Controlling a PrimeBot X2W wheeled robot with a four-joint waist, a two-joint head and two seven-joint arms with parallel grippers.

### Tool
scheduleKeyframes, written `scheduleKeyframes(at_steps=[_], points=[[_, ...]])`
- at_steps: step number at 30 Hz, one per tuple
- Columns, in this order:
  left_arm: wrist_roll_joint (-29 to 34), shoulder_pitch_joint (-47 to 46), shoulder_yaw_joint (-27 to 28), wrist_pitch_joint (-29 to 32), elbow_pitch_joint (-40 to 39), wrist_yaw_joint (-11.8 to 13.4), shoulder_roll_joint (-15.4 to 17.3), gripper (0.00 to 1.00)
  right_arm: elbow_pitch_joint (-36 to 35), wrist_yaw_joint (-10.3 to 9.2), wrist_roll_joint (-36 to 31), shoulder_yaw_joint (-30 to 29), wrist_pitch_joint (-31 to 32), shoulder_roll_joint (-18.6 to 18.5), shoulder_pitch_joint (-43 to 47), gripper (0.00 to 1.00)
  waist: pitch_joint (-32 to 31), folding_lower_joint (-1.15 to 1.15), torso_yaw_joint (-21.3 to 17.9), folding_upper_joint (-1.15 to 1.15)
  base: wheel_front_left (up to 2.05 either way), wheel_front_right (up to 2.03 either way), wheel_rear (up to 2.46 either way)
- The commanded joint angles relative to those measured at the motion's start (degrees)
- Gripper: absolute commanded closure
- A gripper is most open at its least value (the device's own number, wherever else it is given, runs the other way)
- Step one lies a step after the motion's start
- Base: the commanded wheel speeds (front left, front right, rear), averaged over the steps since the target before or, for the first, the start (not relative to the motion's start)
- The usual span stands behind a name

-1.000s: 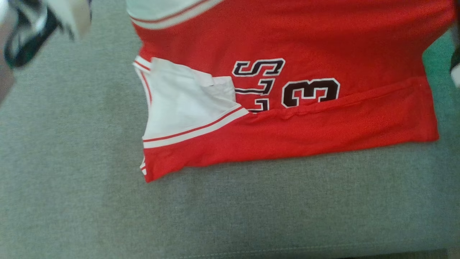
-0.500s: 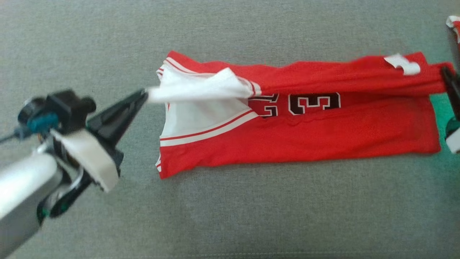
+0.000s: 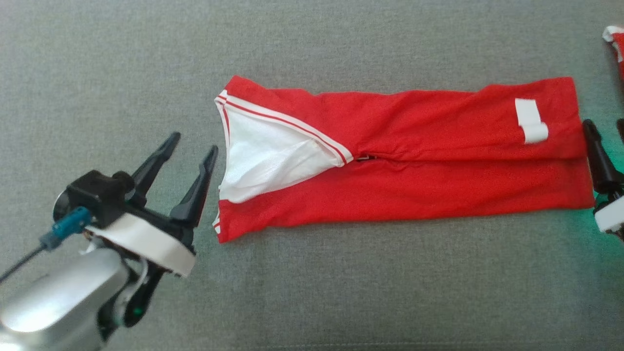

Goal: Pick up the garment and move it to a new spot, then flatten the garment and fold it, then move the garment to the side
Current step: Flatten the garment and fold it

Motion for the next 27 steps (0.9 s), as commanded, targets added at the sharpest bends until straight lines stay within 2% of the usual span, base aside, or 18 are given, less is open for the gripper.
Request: scheduleKeyframes(at_steps=[1, 4, 7, 10, 11, 14, 16, 20, 27], points=[[1.43, 1.06, 4.76, -0.97, -0.28, 2.19, 0.35, 0.00, -1.72, 0.39, -1.24, -2.94, -0.75, -0.33, 3.53, 0.00, -0.73, 0.00, -0.20, 0.00, 0.00, 0.00, 0.00], [7.61, 6.03, 12.19, -1.15, -0.28, 7.10, -4.56, 0.00, -3.91, 0.39, -4.50, -9.17, -0.76, 3.11, 7.69, 0.00, -2.33, 0.00, -0.54, 0.00, 0.00, 0.00, 0.00], [15.56, 12.97, 19.04, -1.17, -0.98, 10.69, -9.87, 0.00, -5.77, 0.39, -7.95, -13.55, -0.76, 6.25, 11.15, 0.00, -4.10, 0.00, -0.67, 0.00, 0.00, 0.00, 0.00], [23.15, 19.20, 23.58, -1.18, -1.42, 12.27, -14.97, 0.00, -6.27, 0.39, -11.31, -16.64, -0.77, 9.26, 13.99, 0.00, -6.14, 0.00, -0.07, 0.00, 0.00, 0.00, 0.00], [23.15, 19.20, 23.58, -1.18, -1.42, 12.27, -14.97, 0.00, -6.27, 0.39, -11.31, -16.64, -0.77, 9.26, 13.99, 0.00, -6.14, 0.00, -0.07, 0.00, 0.00, 0.00, 0.00], [29.92, 24.28, 26.96, -1.18, -2.10, 12.87, -19.69, 0.00, -5.87, 0.39, -13.95, -18.82, -0.77, 11.71, 16.00, 0.00, -8.04, 0.00, 1.16, 0.00, 0.00, 0.00, 0.00], [34.10, 26.87, 28.45, -1.18, -3.22, 12.00, -22.59, 0.00, -5.23, 0.39, -15.18, -20.12, -0.77, 13.12, 16.63, 0.00, -9.01, 0.00, 2.24, 0.00, 0.00, 0.00, 0.00], [39.04, 31.50, 30.86, -1.19, -4.76, 7.97, -28.00, 0.00, -1.93, 0.39, -16.44, -23.19, -0.77, 15.37, 16.35, 0.00, -10.51, 0.00, 4.96, 0.00, 0.00, 0.00, 0.00], [44.67, 34.90, 35.10, -1.19, -4.48, 2.32, -32.74, 0.00, 8.81, 0.39, -19.43, -29.80, 0.97, 17.01, 11.04, 0.00, -10.58, 0.00, 8.63, 0.00, 0.00, 0.00, 0.00]])
